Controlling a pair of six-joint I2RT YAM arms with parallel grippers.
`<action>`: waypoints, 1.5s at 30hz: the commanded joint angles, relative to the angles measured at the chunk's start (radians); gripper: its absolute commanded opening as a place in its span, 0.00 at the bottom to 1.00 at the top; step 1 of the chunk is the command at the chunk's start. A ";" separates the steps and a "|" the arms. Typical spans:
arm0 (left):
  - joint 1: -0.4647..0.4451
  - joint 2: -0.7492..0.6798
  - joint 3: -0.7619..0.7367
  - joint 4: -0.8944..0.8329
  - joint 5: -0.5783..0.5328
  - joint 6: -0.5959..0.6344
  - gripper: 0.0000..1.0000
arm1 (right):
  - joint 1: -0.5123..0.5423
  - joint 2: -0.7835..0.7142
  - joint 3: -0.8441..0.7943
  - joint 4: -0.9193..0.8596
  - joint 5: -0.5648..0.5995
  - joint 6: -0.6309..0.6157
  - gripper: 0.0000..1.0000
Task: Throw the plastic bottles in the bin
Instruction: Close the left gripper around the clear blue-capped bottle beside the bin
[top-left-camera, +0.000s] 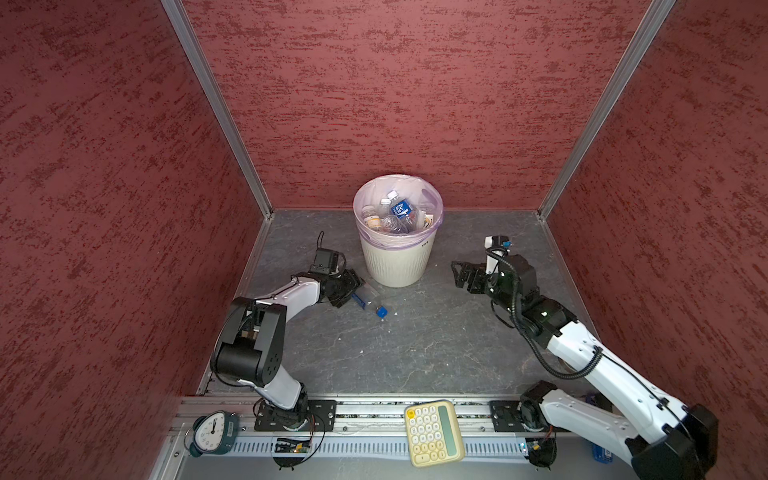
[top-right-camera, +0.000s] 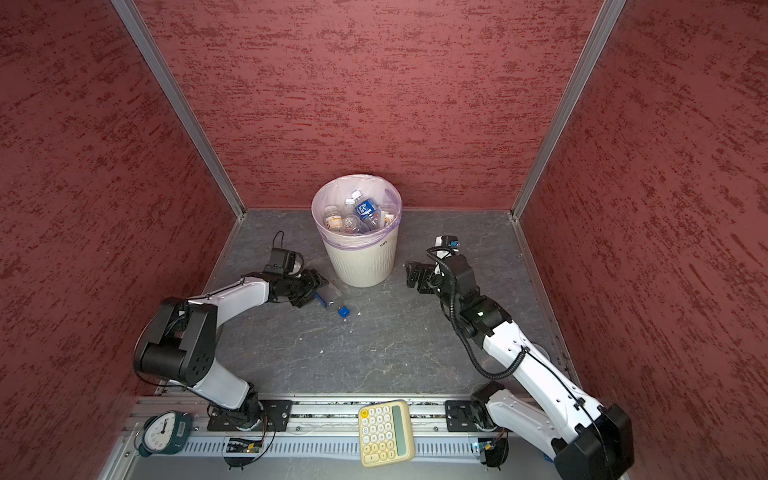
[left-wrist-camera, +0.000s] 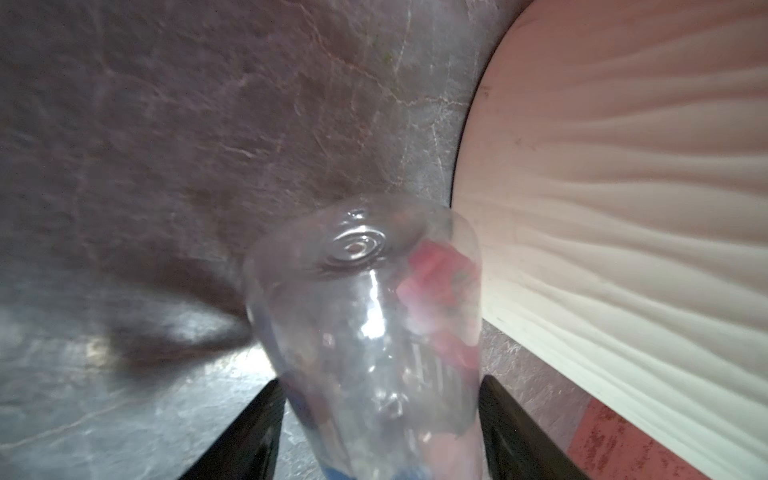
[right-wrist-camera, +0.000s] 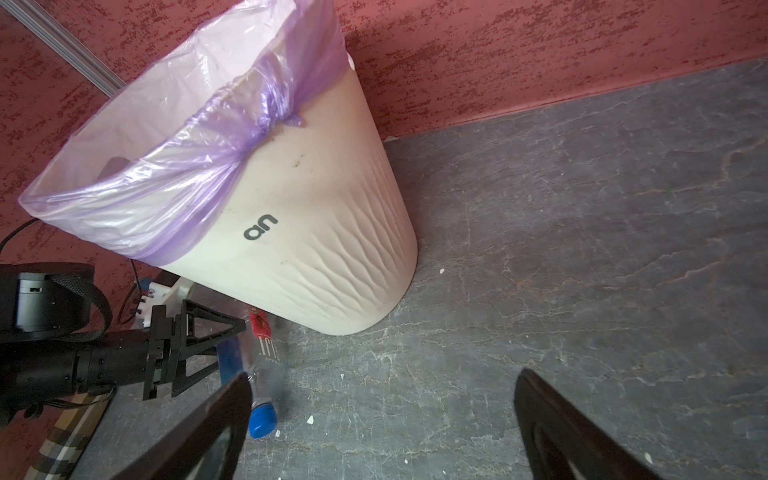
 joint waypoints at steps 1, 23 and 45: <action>0.000 0.032 0.035 -0.189 -0.024 0.145 0.74 | -0.010 0.001 -0.004 -0.002 0.015 0.017 0.99; -0.114 0.005 0.135 -0.322 -0.222 0.176 0.84 | -0.012 0.015 -0.003 0.013 -0.016 0.020 0.99; -0.171 0.095 0.186 -0.360 -0.247 0.166 0.78 | -0.015 0.018 -0.023 0.019 -0.027 0.033 0.99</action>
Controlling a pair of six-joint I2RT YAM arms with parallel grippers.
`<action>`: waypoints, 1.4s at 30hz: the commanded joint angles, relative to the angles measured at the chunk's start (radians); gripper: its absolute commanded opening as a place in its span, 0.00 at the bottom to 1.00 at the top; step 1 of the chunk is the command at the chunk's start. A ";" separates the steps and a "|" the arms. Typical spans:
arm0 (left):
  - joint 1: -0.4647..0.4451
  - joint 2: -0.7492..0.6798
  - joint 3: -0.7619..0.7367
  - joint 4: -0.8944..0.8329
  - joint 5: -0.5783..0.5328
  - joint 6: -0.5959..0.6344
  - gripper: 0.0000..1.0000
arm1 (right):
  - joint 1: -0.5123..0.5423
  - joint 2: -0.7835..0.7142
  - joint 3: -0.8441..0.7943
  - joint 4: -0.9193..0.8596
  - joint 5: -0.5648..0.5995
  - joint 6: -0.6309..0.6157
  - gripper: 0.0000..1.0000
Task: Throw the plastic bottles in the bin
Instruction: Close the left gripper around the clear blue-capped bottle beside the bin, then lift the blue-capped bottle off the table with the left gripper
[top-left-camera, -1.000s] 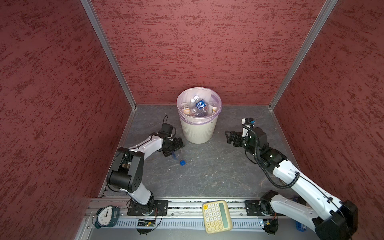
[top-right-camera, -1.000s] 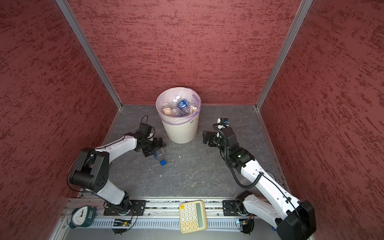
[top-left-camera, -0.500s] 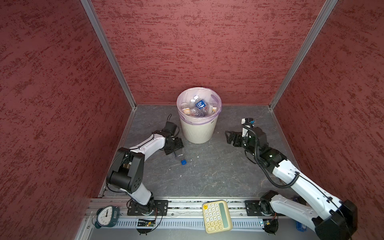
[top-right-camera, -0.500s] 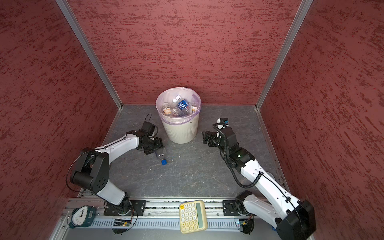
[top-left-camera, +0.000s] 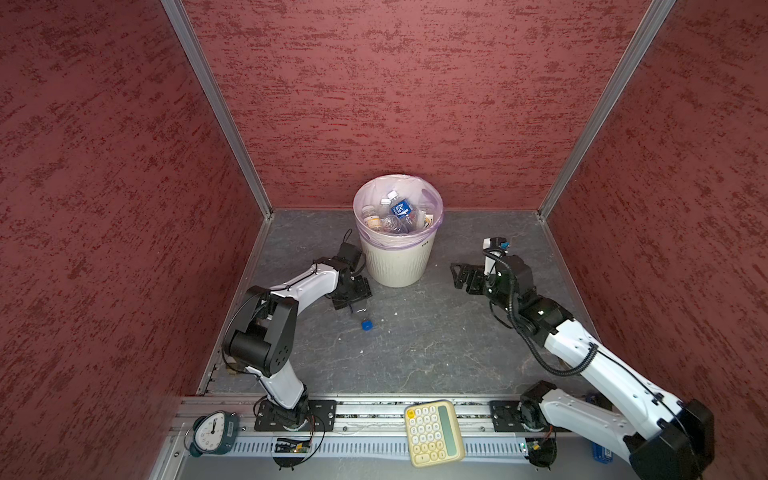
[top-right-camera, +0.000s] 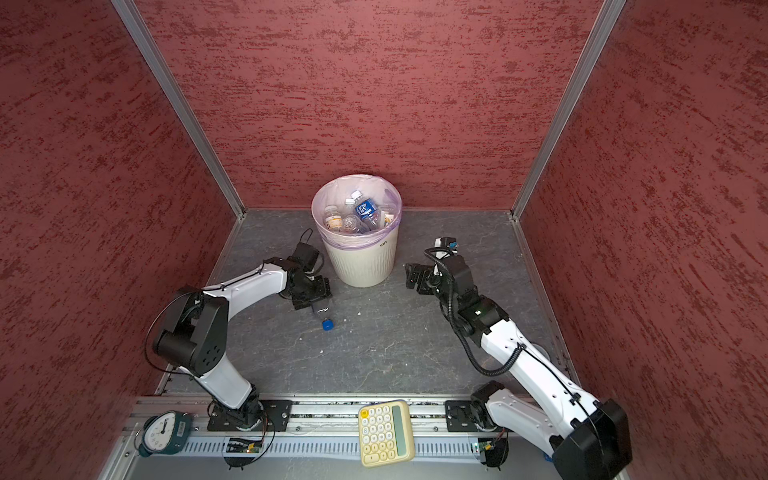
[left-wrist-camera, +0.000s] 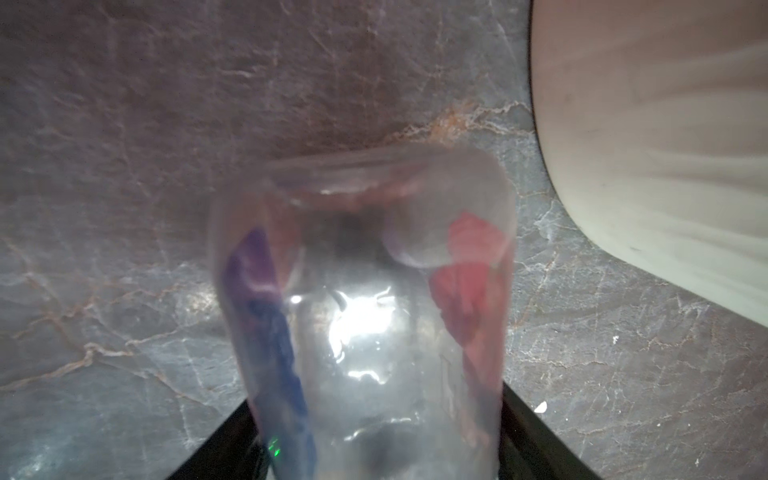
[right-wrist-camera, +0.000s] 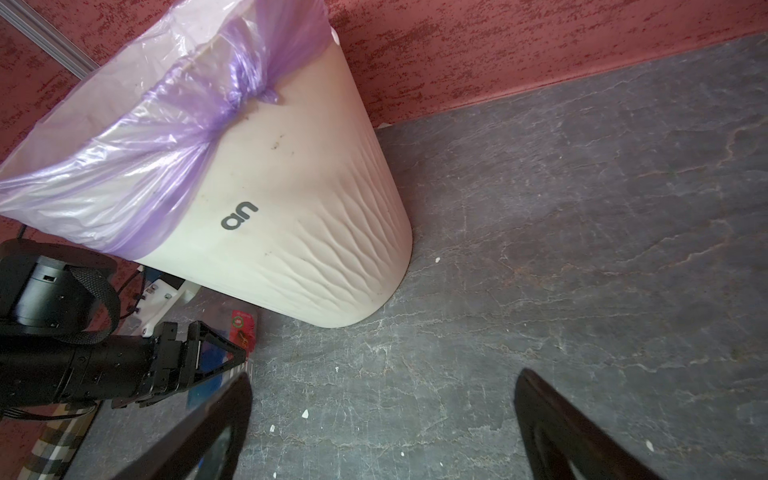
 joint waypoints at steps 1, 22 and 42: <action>-0.011 0.010 -0.008 0.003 -0.004 -0.010 0.77 | -0.010 -0.002 -0.009 0.016 -0.015 0.017 0.99; 0.017 -0.135 -0.105 0.096 -0.011 0.025 0.66 | -0.009 -0.008 -0.034 0.022 -0.032 0.039 0.99; 0.100 -0.557 -0.318 0.252 0.064 0.048 0.61 | -0.009 0.030 -0.092 0.088 -0.069 0.057 0.98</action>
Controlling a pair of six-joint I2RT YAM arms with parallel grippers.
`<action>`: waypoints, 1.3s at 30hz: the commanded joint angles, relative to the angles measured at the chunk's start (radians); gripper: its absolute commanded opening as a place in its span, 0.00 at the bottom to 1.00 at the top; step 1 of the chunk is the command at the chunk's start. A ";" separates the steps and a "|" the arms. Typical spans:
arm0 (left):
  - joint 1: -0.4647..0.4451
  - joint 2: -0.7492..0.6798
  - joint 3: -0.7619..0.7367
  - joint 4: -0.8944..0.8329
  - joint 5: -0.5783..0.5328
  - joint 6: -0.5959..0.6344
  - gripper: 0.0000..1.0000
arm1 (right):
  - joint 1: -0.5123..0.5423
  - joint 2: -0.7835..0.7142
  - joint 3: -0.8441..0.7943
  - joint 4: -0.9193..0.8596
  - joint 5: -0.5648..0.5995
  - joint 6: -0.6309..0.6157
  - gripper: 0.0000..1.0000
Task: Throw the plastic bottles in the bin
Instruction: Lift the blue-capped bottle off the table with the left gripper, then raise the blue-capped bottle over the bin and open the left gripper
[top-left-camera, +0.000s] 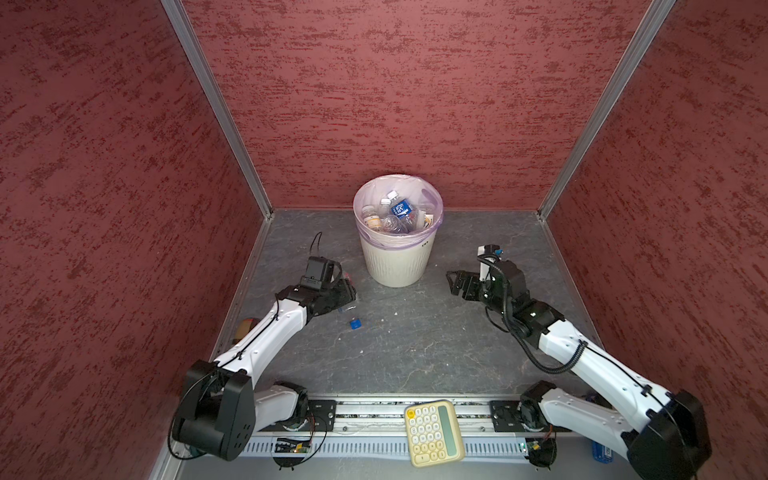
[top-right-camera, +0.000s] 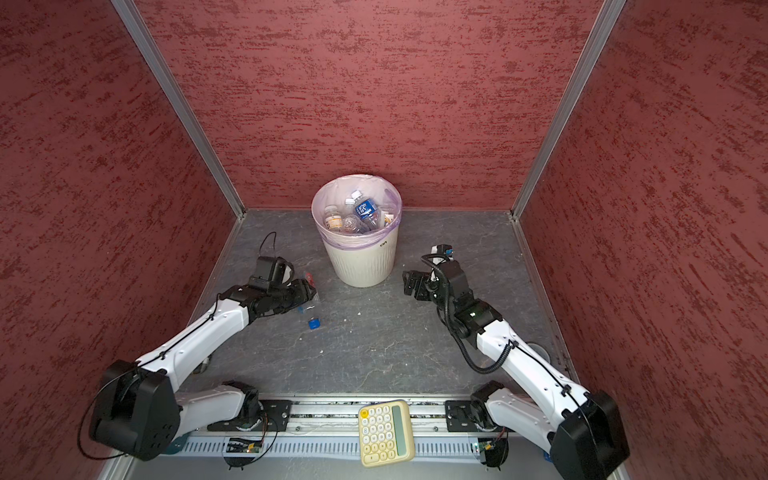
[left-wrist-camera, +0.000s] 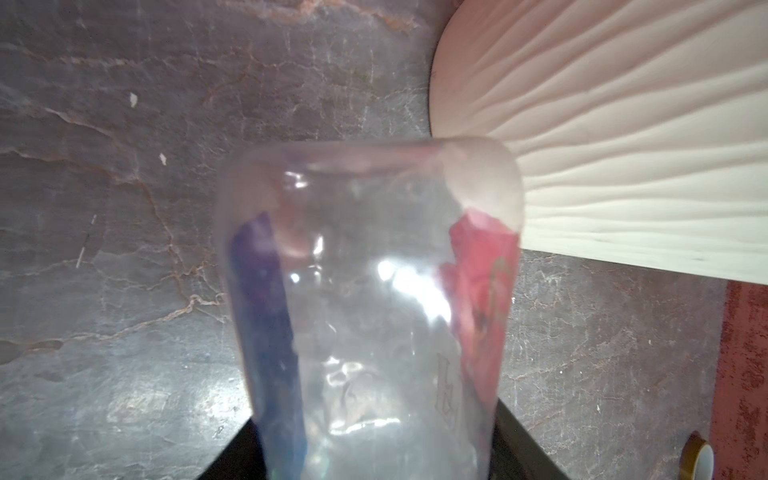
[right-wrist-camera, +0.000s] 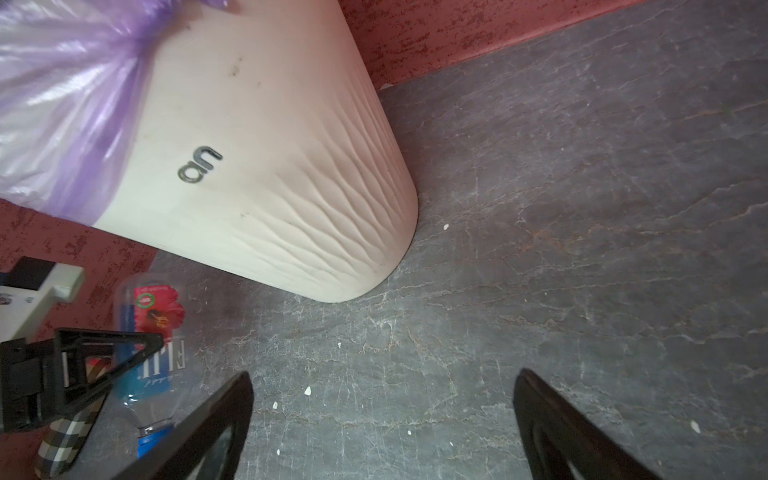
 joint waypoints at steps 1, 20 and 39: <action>0.010 -0.077 -0.022 0.077 0.024 0.025 0.60 | -0.008 0.003 -0.010 0.034 -0.015 0.013 0.98; -0.008 -0.483 -0.155 0.099 -0.029 0.051 0.58 | -0.008 0.056 -0.019 0.065 -0.059 0.010 0.97; -0.014 -0.649 -0.069 0.055 0.013 0.104 0.61 | -0.007 0.144 0.023 0.119 -0.104 0.016 0.96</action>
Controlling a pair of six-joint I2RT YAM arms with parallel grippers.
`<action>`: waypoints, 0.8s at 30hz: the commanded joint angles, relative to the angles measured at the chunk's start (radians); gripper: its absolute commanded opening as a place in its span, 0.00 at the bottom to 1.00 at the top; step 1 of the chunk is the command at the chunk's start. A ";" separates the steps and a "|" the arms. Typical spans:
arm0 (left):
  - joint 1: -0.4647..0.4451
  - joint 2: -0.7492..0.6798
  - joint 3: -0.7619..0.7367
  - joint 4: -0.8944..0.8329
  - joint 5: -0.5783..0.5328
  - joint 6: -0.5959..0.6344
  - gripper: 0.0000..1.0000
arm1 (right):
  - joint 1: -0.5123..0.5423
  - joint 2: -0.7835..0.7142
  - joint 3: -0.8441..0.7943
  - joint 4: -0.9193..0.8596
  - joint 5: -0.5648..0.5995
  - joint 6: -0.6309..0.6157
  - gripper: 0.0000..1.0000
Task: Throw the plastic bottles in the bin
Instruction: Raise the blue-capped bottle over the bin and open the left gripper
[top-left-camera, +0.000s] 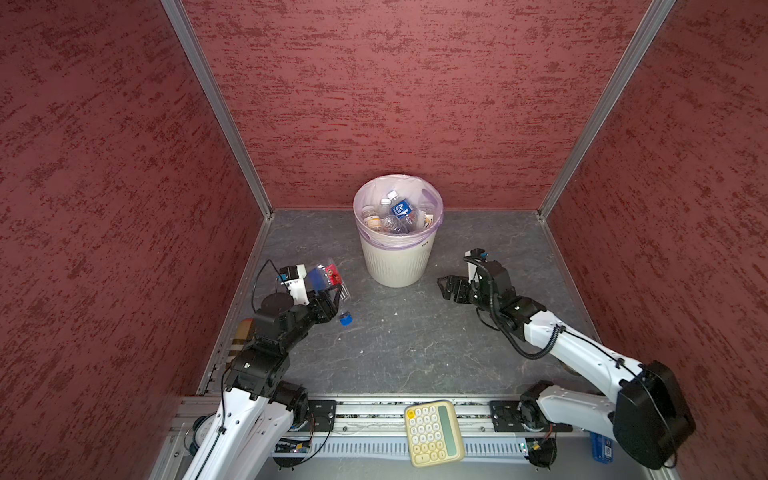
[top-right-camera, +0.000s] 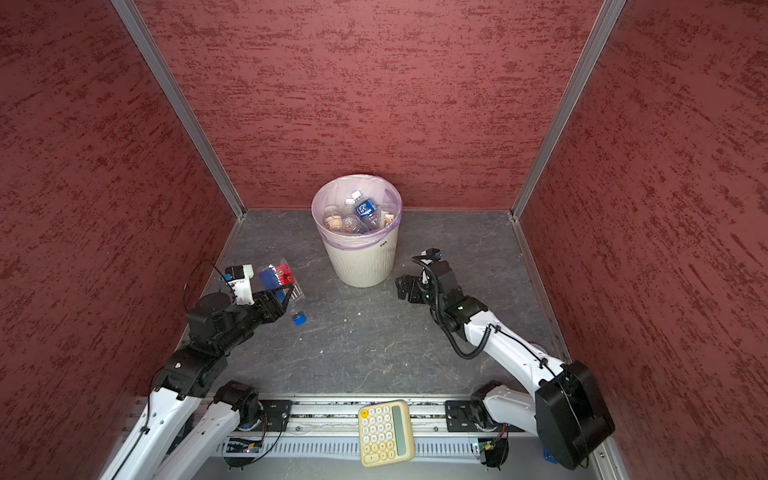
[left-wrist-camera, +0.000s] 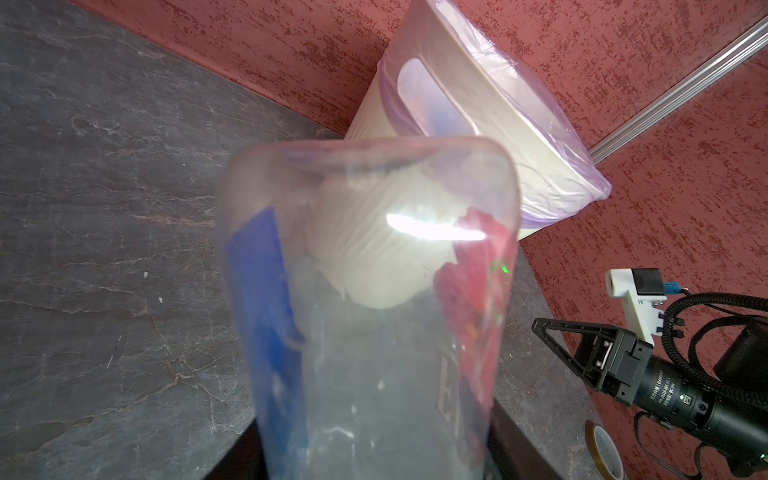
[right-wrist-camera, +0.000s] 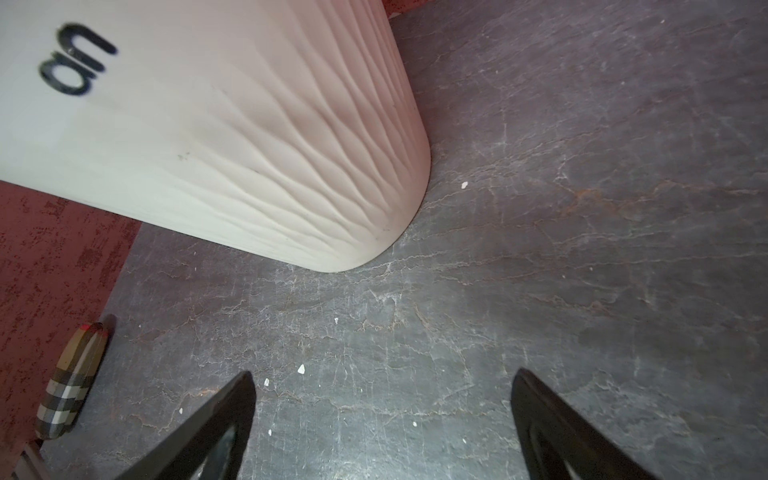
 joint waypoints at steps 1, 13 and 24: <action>-0.002 0.029 0.071 0.024 0.027 0.034 0.61 | -0.007 0.003 0.035 0.037 -0.013 0.013 0.96; -0.043 0.519 0.539 0.204 0.081 0.075 0.56 | -0.007 -0.074 -0.033 0.059 -0.006 0.037 0.96; -0.056 1.171 1.165 0.083 0.148 0.037 1.00 | -0.007 -0.171 -0.094 0.037 0.010 0.068 0.96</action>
